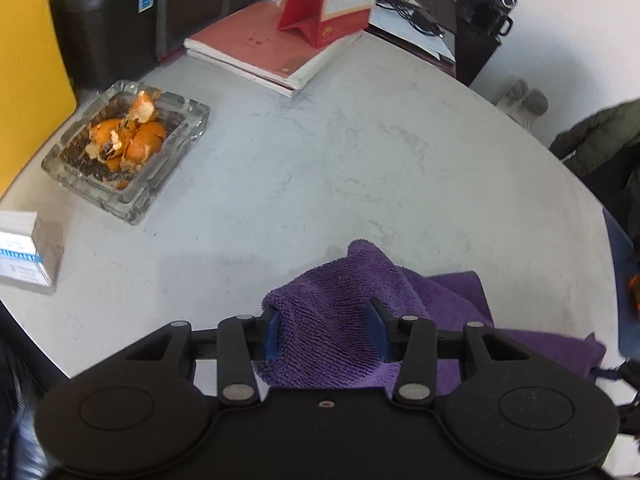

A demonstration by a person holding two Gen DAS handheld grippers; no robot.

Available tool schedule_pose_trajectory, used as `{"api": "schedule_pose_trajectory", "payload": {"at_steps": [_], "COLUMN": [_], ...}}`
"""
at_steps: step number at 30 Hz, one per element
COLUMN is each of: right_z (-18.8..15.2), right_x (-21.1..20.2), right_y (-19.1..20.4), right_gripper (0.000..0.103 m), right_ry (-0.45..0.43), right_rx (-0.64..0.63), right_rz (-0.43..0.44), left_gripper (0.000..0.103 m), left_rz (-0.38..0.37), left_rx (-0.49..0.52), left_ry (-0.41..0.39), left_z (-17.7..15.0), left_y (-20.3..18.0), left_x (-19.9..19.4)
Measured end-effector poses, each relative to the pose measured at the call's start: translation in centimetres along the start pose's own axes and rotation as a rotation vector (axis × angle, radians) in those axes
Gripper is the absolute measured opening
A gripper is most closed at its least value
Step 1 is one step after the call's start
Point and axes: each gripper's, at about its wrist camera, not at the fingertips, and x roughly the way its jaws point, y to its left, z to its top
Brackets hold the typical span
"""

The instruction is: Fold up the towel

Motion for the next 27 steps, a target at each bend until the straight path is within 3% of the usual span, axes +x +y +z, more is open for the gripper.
{"api": "schedule_pose_trajectory", "payload": {"at_steps": [4,7,9,12,14,18,22,24,27], "right_z": [1.3,2.4,3.1,3.4,3.6,4.0,4.4,6.6,6.9], "right_x": [-1.0,-2.0,-2.5,-1.7,-1.2,-0.2,0.8,3.0,2.6], "right_y": [1.2,2.3,3.0,4.4,5.2,7.0,8.8,7.7,7.6], "right_gripper": [0.055,0.055,0.055,0.055,0.055,0.055,0.055,0.055,0.055], "right_ry": [-0.014,-0.031,-0.04,-0.031,-0.025,-0.012,0.0,0.011,0.0], "right_rx": [-0.038,-0.073,-0.096,-0.125,-0.145,-0.183,-0.222,-0.217,-0.219], "right_rz": [-0.004,-0.004,-0.003,0.015,0.027,0.051,0.076,0.087,0.096], "left_gripper": [0.05,0.05,0.05,0.05,0.05,0.051,0.051,0.056,0.063], "left_rz": [-0.023,0.028,0.142,0.302,0.388,0.437,0.491,0.374,0.089], "left_rx": [0.096,0.238,0.376,0.505,0.52,0.432,0.312,0.268,0.241], "left_ry": [0.081,0.14,0.171,0.185,0.169,0.104,-0.075,-0.131,-0.146], "left_z": [-1.2,-2.2,-3.1,-4.2,-4.4,-3.9,-3.0,-2.5,-2.2], "left_y": [-1.9,-3.7,-4.9,-5.2,-4.6,-2.8,-1.7,-2.0,-3.9], "left_x": [0.8,1.0,1.2,1.7,1.6,0.2,-2.7,-3.8,-3.5]}}
